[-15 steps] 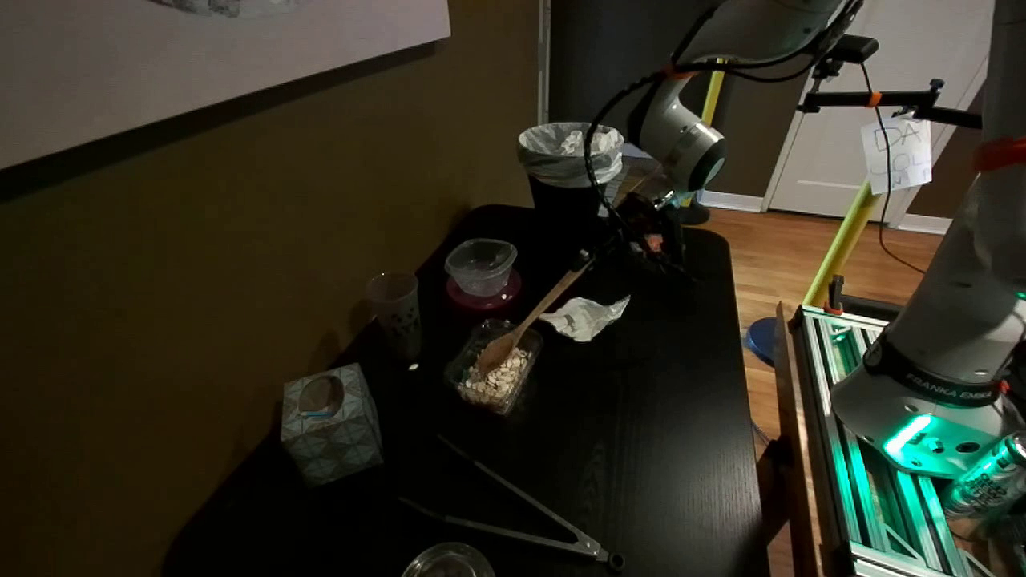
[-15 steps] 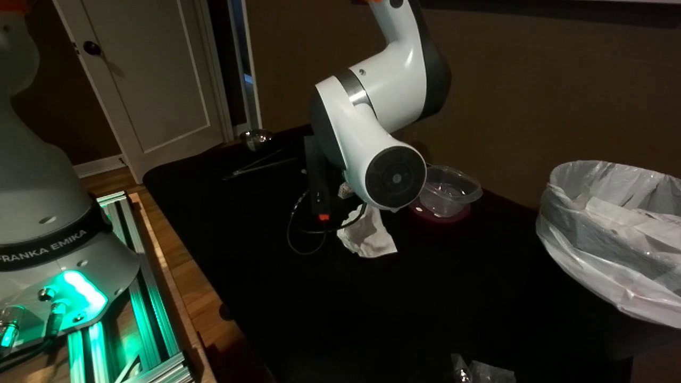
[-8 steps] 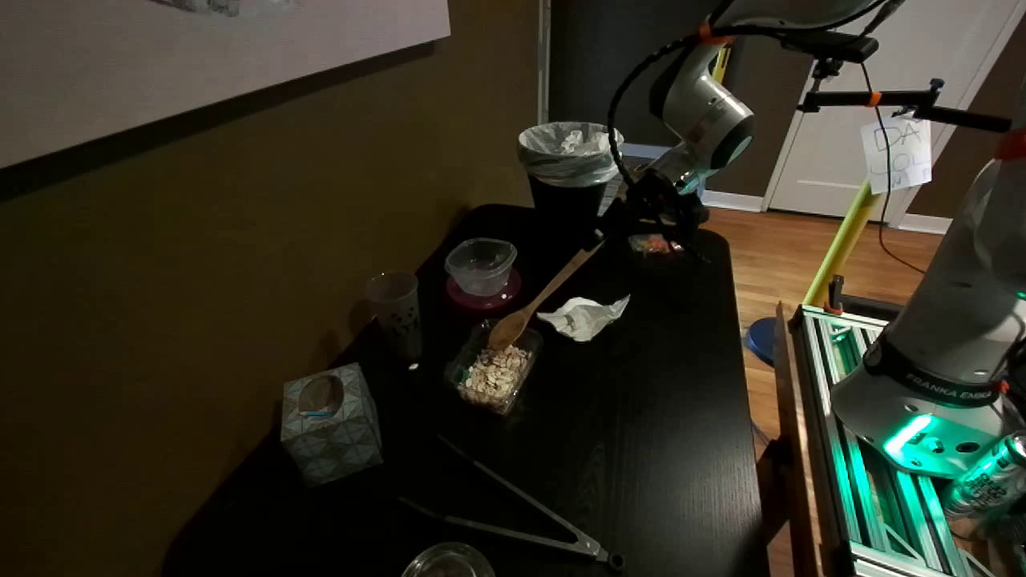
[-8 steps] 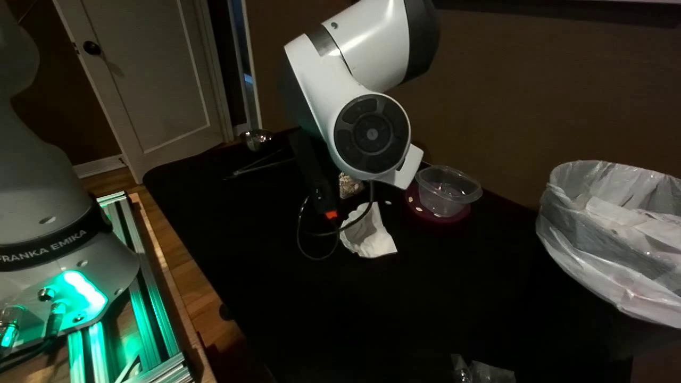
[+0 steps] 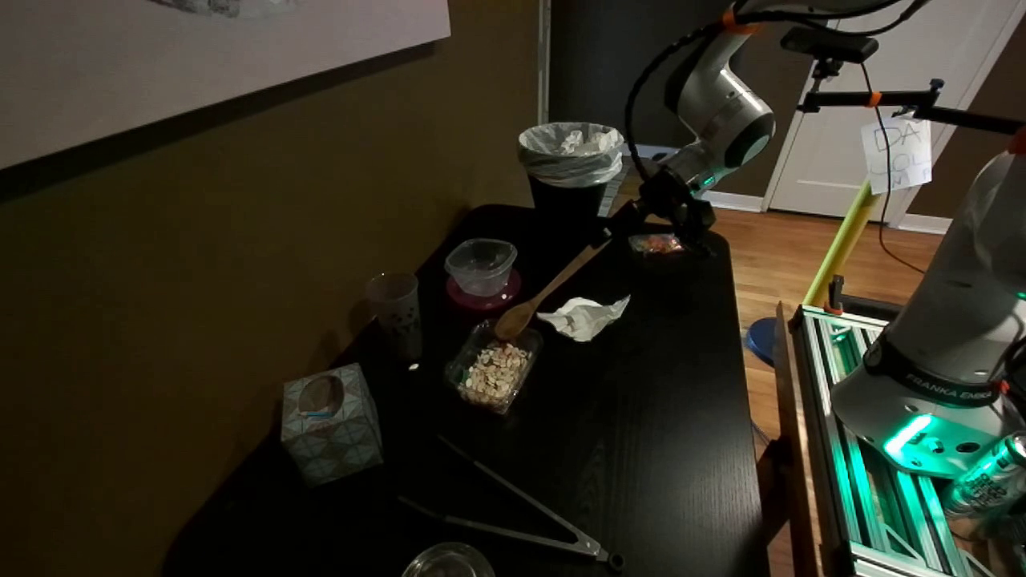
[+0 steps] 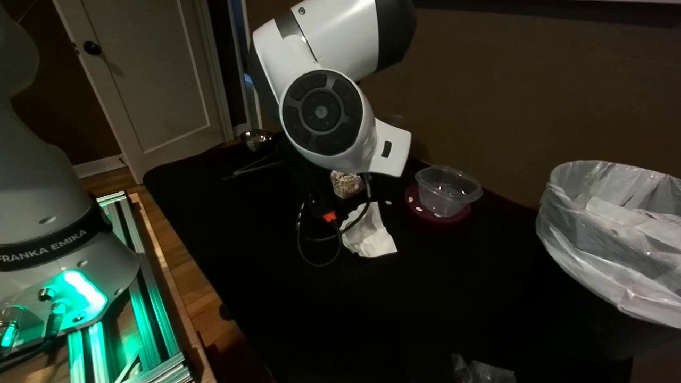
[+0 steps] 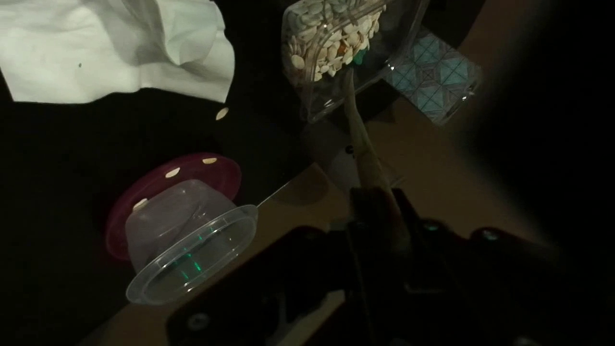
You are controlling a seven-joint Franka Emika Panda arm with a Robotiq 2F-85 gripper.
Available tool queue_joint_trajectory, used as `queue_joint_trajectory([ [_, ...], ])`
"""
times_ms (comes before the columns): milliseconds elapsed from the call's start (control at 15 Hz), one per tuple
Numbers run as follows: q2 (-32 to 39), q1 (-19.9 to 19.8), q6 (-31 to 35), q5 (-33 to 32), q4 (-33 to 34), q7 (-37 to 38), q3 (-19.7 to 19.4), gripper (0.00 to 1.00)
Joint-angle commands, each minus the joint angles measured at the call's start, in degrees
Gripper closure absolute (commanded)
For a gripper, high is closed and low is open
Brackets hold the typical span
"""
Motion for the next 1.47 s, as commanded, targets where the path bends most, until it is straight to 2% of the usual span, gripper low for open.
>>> queue_joint_trajectory([
  [0,-3.09,-0.07,2.35,1.56,-2.84,-2.02,0.88,0.97],
  [133,-4.35,-0.82,-1.65,-2.74,-3.88,2.74,0.42,0.97],
  [200,-1.72,-0.45,0.39,-0.31,-1.69,-0.08,0.85,0.97],
  [267,-1.92,-0.46,0.14,-0.59,-1.87,0.26,0.87,0.87],
  [333,-1.91,-0.46,0.14,-0.59,-1.82,0.26,0.87,0.87],
  [400,-1.88,-0.45,0.14,-0.59,-1.76,0.26,0.88,0.97],
  [600,-5.14,1.89,10.14,1.32,-3.16,-1.48,3.29,0.97],
  [867,-9.69,5.89,23.92,0.33,-4.76,0.32,8.98,0.97],
  [1133,-13.4,8.83,32.02,0.33,-5.38,0.14,13.58,0.97],
  [1400,-12.27,9.58,39.29,-4.82,-5.28,5.81,16.45,0.97],
])
